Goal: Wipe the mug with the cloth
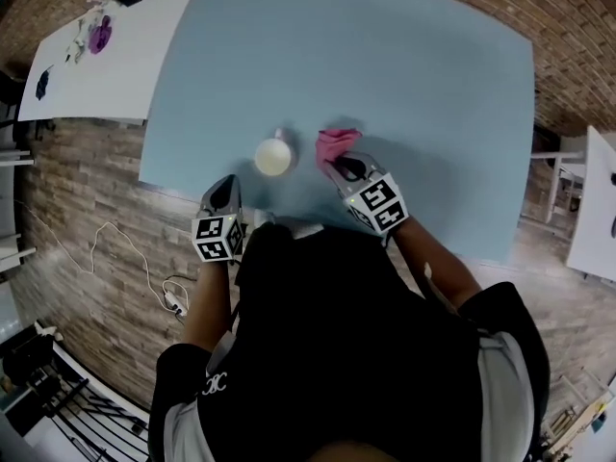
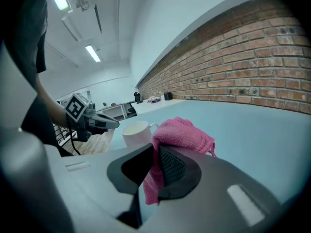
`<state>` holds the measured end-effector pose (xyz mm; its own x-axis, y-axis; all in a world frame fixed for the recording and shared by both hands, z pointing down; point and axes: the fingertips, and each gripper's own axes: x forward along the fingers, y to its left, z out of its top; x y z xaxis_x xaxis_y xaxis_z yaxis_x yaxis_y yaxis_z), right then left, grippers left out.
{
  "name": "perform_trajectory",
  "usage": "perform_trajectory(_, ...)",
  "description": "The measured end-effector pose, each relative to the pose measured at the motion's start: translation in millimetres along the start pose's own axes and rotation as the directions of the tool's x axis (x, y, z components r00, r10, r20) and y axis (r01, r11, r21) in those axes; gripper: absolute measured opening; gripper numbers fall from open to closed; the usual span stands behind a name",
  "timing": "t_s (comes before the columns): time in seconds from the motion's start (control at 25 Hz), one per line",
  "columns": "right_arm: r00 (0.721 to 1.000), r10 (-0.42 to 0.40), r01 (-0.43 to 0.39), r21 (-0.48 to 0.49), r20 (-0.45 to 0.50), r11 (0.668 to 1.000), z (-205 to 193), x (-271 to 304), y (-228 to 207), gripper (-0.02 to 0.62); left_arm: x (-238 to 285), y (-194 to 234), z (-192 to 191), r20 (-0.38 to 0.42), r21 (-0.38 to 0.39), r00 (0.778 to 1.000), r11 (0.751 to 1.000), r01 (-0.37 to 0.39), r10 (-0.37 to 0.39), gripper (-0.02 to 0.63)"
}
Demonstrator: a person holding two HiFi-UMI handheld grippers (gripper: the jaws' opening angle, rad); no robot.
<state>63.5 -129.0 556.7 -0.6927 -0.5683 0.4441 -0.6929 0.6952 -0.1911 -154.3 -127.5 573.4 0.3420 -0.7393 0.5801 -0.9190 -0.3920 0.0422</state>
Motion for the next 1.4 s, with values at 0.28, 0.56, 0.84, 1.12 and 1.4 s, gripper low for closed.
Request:
perform_trajectory(0.28, 0.99, -0.134, 0.132, 0.067, 0.033, 0.989, 0.7, 7.6, 7.6, 0.041, 25.8, 16.9, 18.9, 0.009, 0.067, 0.989, 0.986, 0.15, -0.151, 0.006)
perform_trajectory(0.56, 0.886, -0.463, 0.449, 0.28, -0.016, 0.849, -25.1, 15.7, 20.4, 0.041, 31.1, 47.1, 42.5, 0.01, 0.154, 0.938, 0.927, 0.342, -0.347, 0.006)
perform_trajectory(0.84, 0.704, -0.706, 0.655, 0.448, -0.071, 0.608, -38.5, 0.9, 57.2, 0.041, 19.2, 74.5, 33.1, -0.019, 0.194, 0.889, 0.87, 0.452, -0.458, 0.006)
perform_trajectory(1.12, 0.645, -0.761, 0.709, 0.424, -0.069, 0.563, -24.7, -6.7, 111.7, 0.041, -5.4, 82.9, 22.1, -0.018, 0.188, 0.862, 0.845, 0.5, -0.506, 0.006)
perform_trajectory(1.4, 0.677, -0.734, 0.692, 0.381, -0.049, 0.613, -12.0, -3.9, 127.4, 0.041, -21.3, 81.0, 25.6, 0.018, 0.198, 0.867, 0.852, 0.485, -0.498, 0.006)
